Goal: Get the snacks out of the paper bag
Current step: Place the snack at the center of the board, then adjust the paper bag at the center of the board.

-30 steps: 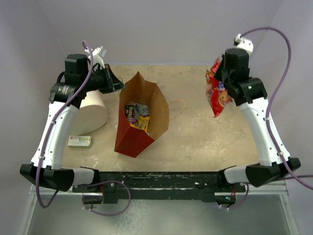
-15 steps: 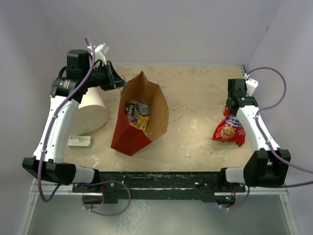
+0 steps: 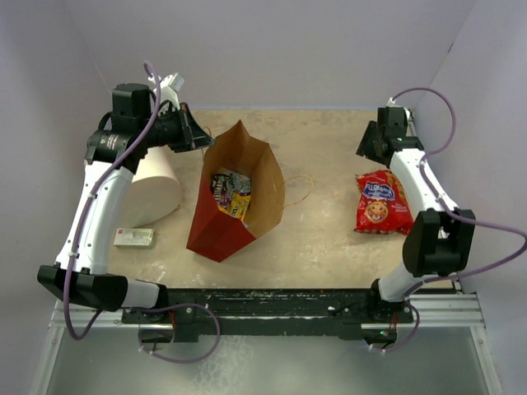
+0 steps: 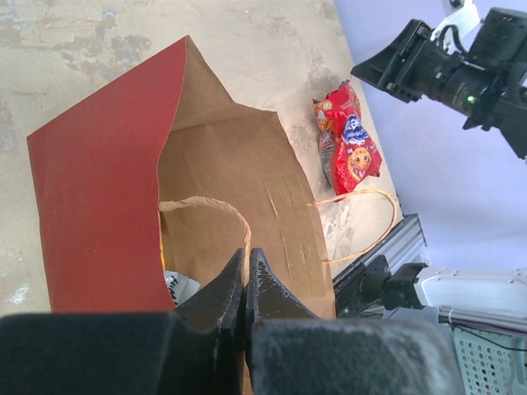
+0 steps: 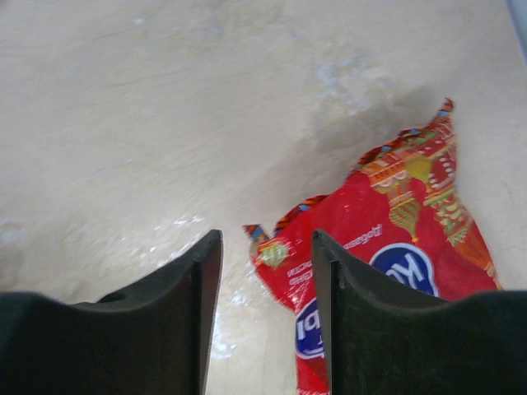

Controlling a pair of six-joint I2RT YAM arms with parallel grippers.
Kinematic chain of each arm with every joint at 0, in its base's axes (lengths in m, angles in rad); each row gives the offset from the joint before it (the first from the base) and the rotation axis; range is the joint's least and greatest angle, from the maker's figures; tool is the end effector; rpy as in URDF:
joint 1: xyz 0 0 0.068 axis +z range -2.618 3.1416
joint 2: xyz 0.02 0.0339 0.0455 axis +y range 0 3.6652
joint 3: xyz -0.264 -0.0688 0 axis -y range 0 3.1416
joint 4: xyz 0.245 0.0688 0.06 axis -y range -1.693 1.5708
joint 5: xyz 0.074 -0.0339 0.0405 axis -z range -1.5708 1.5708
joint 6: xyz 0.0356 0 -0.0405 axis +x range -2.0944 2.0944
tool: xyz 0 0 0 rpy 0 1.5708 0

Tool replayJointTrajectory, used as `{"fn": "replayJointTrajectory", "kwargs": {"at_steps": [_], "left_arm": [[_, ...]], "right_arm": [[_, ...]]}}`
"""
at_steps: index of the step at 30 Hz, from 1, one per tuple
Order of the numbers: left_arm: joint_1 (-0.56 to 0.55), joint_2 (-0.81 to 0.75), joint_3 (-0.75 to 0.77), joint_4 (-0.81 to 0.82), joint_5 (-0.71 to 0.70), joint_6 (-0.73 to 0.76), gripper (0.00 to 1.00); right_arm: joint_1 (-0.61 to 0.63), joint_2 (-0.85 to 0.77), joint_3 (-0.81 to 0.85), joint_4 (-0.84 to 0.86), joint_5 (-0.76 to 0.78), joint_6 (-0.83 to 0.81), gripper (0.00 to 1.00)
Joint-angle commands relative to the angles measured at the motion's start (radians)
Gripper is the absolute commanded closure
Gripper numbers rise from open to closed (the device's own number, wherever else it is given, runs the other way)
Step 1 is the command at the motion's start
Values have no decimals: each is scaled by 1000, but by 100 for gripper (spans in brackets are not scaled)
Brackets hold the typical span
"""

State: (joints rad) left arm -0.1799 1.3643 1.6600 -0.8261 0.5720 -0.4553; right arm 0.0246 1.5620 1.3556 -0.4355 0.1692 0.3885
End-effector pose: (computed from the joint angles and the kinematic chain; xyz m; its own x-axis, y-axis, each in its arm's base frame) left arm 0.2646 -0.0677 0.4481 -0.7152 -0.2457 -0.6543 0.3289 0.7077 -0.6253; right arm 0.3572 0.0028 0.3207 -0.5120 0.3609 -0.7795 0.3291 0.9206 0.2101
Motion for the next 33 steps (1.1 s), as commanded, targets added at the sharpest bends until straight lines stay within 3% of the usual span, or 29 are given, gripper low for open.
{"fn": "replayJointTrajectory", "kwargs": {"at_steps": [1, 9, 15, 21, 27, 30, 33], "left_arm": [[-3, -62, -19, 70, 15, 34, 100], [-3, -52, 27, 54, -49, 86, 100], [-3, -32, 167, -33, -155, 181, 100], [-3, -16, 242, -79, -124, 276, 100], [-59, -72, 67, 90, 90, 176, 100], [-158, -118, -50, 181, 71, 113, 100], [-189, -166, -156, 261, 83, 35, 100]], "right_arm": [[4, -172, -27, -13, -227, -74, 31], [104, -356, -99, -85, -489, -30, 27], [155, -406, -61, -153, -561, -31, 25], [162, -428, -73, -182, -591, -51, 25], [163, -432, -41, -225, -605, -61, 26], [163, -433, 12, -258, -598, -68, 26], [164, -433, 63, -280, -603, -69, 26]]}}
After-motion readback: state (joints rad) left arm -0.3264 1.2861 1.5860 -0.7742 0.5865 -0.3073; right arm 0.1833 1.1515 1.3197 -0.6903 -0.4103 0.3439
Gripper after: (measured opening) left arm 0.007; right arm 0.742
